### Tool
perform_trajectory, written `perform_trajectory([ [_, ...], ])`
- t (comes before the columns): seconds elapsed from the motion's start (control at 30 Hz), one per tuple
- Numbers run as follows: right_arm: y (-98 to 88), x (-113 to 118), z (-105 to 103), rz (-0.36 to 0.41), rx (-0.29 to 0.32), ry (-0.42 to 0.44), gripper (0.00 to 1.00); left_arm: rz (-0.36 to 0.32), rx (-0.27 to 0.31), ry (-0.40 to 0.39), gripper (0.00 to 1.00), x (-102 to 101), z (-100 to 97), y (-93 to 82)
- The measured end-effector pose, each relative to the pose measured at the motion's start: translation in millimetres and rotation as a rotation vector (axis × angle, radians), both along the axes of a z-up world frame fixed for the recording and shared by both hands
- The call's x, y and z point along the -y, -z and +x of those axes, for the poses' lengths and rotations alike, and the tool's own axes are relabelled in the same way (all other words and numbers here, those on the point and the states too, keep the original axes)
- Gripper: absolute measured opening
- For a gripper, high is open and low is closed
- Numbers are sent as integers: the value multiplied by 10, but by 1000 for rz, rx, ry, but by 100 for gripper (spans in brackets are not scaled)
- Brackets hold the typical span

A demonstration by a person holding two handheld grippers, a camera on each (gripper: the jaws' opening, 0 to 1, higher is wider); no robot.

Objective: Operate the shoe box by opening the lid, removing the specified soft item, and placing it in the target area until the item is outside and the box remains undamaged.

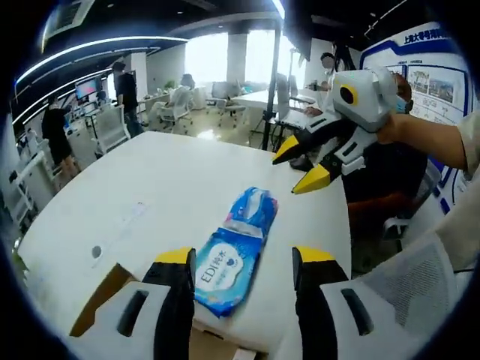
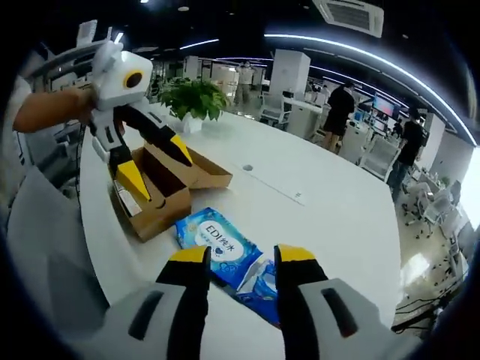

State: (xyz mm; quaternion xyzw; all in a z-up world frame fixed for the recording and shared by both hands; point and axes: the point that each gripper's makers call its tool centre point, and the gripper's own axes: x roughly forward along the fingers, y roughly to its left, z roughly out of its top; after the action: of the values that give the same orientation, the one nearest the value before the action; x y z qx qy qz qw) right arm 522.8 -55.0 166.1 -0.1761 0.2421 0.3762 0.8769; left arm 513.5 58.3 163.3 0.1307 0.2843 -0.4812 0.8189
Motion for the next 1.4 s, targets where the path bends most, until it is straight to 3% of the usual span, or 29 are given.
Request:
perform_trajectory([
  [0.2,-3,-369,-202,-5,-25,-99,31,5,3,-30,55,-465,-168,6],
  [0.63,111,-1319,-599,-38,-90,-461,30,-1,44,-172,64,-1438,-497,14],
  [0.9,238,-1695,-681,-76,-117,-606,31,3,51,-229,73,-1795,-691,33],
  [1.4,841,-2118,-651,-236,-161,-775,31,-29,83,-378,90,-2301,-1085,28],
])
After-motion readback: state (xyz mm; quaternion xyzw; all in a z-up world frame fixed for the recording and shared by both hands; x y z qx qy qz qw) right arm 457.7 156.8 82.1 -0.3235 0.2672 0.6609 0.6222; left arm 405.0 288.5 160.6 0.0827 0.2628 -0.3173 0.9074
